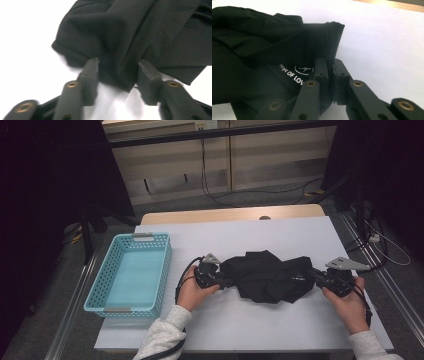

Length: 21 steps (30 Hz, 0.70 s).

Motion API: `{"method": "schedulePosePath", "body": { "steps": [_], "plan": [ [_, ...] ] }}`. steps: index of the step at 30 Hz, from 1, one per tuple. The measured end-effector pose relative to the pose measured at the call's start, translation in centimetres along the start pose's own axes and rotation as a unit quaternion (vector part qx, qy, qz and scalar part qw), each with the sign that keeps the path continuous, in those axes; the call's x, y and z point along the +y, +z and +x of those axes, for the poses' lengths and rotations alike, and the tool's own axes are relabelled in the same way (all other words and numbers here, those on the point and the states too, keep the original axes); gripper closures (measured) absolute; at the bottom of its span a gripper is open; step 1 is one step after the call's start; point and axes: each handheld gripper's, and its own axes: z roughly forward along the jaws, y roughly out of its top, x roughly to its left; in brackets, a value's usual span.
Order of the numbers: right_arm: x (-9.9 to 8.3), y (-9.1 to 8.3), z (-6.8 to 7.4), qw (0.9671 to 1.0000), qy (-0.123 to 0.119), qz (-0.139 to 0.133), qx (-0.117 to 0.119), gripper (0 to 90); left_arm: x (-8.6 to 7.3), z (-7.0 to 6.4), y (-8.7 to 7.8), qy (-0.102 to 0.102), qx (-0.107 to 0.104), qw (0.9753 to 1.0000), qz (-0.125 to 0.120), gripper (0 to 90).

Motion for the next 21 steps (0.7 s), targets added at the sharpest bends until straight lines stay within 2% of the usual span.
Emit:
{"method": "schedulePosePath", "body": {
  "steps": [2, 3, 7, 10, 12, 13, 14, 16, 20, 21],
  "plan": [
    [0.0, 0.0, 0.0, 1.0000, -0.002, 0.001, 0.000, 84.2, 0.0, 0.3, -0.3, -0.025, 0.003, 0.9997, 0.000, 67.5],
    [0.0, 0.0, 0.0, 1.0000, -0.002, -0.001, 0.000, 84.3, 0.1, 0.4, -0.5, -0.037, 0.006, 0.9993, -0.002, 69.7],
    [0.1, -0.1, 0.2, 1.0000, -0.003, -0.003, 0.004, 84.3, 0.5, 0.5, -1.4, -0.062, -0.002, 0.9980, -0.013, 83.9],
    [0.1, -0.1, 0.2, 1.0000, -0.005, -0.004, 0.005, 84.4, 0.9, 0.7, -2.2, -0.083, 0.008, 0.9961, -0.029, 86.1],
    [0.1, -0.1, 0.2, 0.9999, -0.006, -0.005, 0.007, 84.4, 0.9, 1.0, -2.8, -0.097, 0.014, 0.9945, -0.036, 86.4],
    [0.2, -0.2, 0.3, 0.9999, -0.006, -0.008, 0.009, 84.4, 0.9, 1.2, -3.1, -0.103, 0.013, 0.9941, -0.030, 86.6],
    [0.3, -0.2, 0.3, 0.9999, -0.006, -0.011, 0.011, 84.4, 0.9, 1.4, -3.4, -0.109, 0.016, 0.9932, -0.038, 86.6],
    [0.5, -0.3, 0.4, 0.9997, -0.004, -0.017, 0.020, 84.5, 1.0, 1.8, -4.0, -0.118, 0.021, 0.9919, -0.042, 86.6],
    [1.1, 0.1, 1.0, 0.9990, -0.002, -0.027, 0.037, 84.9, 1.0, 2.5, -5.7, -0.142, 0.033, 0.9874, -0.062, 86.8],
    [1.2, 0.2, 1.2, 0.9987, -0.001, -0.029, 0.043, 84.9, 1.1, 2.7, -6.2, -0.144, 0.041, 0.9866, -0.064, 86.8]
  ]
}}
